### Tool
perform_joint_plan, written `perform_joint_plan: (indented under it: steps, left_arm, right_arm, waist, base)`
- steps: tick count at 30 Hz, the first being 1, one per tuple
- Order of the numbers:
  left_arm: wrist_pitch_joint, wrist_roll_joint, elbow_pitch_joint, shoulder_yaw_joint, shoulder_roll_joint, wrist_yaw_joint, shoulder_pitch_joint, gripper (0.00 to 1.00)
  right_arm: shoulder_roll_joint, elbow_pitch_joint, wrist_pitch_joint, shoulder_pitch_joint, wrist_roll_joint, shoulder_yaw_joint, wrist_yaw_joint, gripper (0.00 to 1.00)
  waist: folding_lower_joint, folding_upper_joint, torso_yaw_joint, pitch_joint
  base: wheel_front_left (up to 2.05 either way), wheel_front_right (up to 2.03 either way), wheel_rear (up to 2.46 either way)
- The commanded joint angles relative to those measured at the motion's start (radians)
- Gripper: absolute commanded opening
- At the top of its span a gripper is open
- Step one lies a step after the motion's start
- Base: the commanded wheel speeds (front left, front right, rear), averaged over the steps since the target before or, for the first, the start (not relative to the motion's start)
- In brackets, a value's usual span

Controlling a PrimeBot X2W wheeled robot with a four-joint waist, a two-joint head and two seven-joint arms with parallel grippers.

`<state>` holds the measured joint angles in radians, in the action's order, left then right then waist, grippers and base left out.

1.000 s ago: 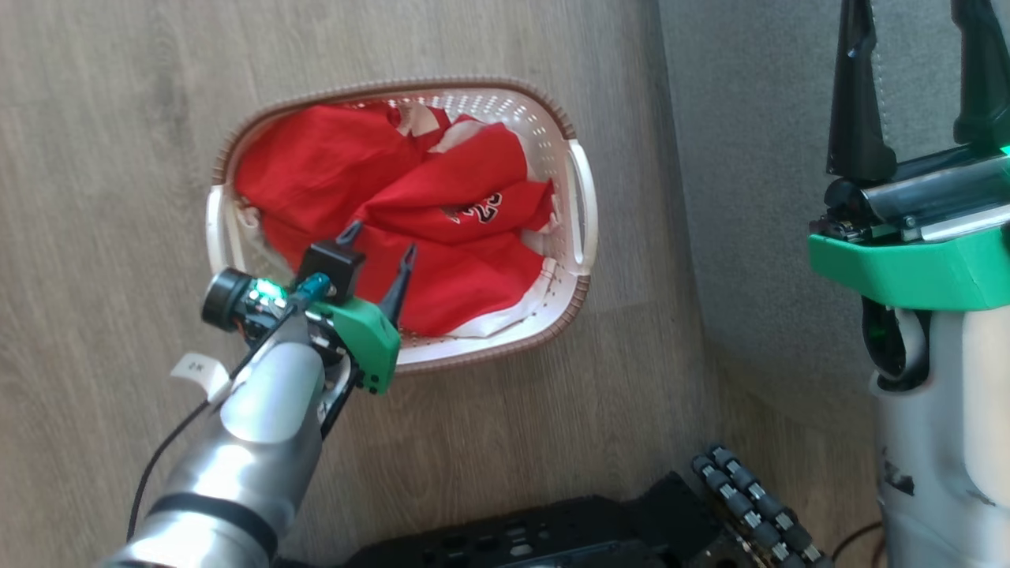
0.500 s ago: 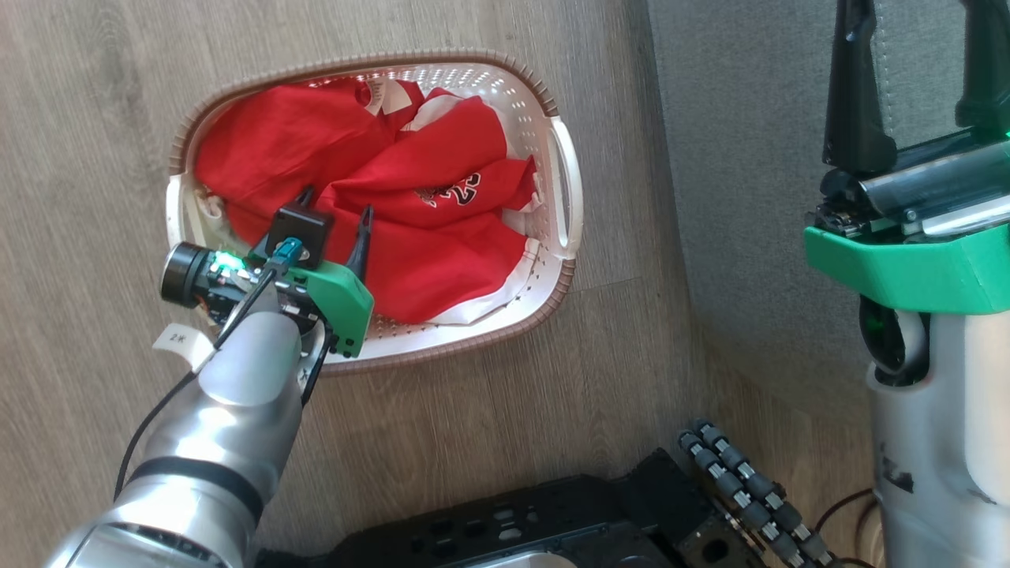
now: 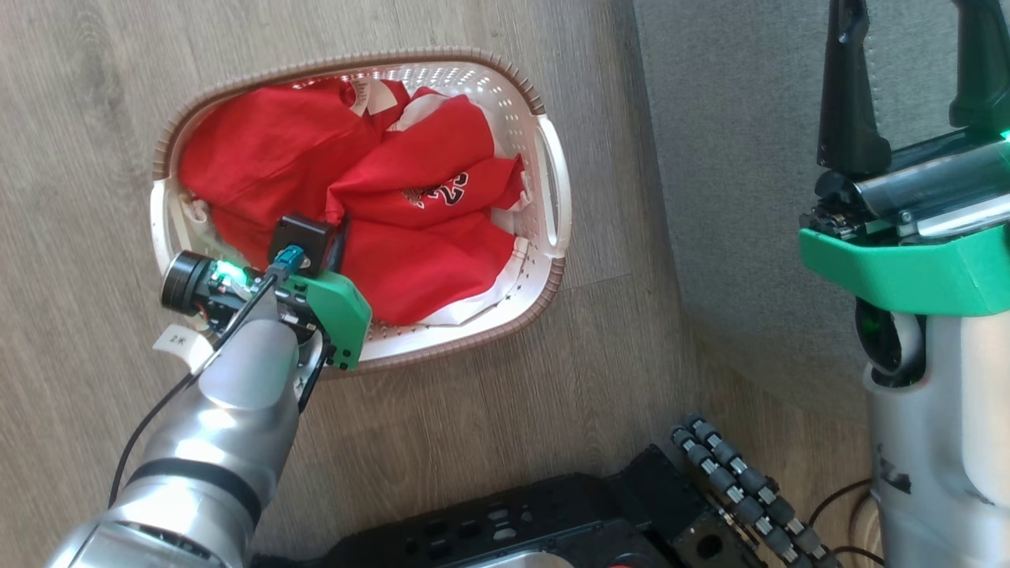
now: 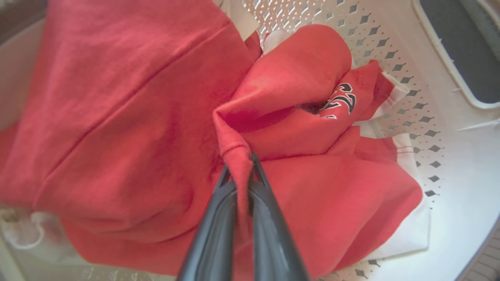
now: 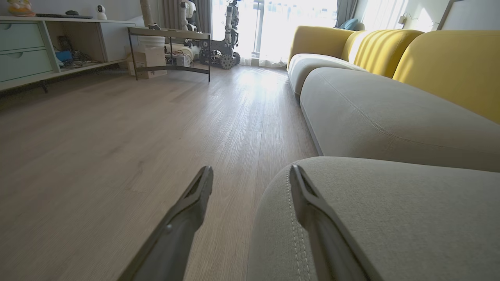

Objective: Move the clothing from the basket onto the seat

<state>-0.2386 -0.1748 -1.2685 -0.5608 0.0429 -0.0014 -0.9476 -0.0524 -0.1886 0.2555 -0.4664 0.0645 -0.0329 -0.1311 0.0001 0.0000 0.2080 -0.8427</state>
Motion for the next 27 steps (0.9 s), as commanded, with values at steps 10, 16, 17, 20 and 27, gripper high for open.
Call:
perform_joint_plan:
  steps: [10,16,17,20,27]
  left_arm:
    - [-0.02,-0.021,0.046,-0.012,0.009,-0.019,0.07,0.0]
    - [-0.023,-0.064,0.18,-0.061,0.008,-0.027,0.158,0.0]
    - [-0.023,-0.073,0.202,-0.07,0.008,-0.027,0.171,0.0]
    - [-0.023,-0.098,0.241,-0.086,0.008,-0.029,0.196,0.0]
    - [-0.023,-0.184,0.344,-0.13,0.008,-0.039,0.252,0.0]
  right_arm:
    - [0.002,0.019,0.006,0.03,0.006,-0.012,0.0,1.0]
    - [0.002,0.123,0.006,0.081,-0.012,-0.01,0.0,1.0]
    - [0.002,0.142,0.006,0.093,-0.016,-0.008,0.0,1.0]
    - [0.002,0.182,0.006,0.117,-0.022,-0.002,0.0,1.0]
    - [0.002,0.298,0.006,0.206,-0.025,0.011,0.0,1.0]
  waist:
    - [-0.0001,0.0,-0.036,0.109]
    - [-0.0001,0.0,-0.098,0.265]
    - [-0.0001,0.0,-0.109,0.291]
    - [-0.0001,0.0,-0.131,0.346]
    - [-0.0001,0.0,-0.191,0.533]
  base:
    - [0.0,0.0,0.0]
    - [0.0,0.0,0.0]
    - [0.0,0.0,0.0]
    - [0.0,0.0,0.0]
    - [0.0,0.0,0.0]
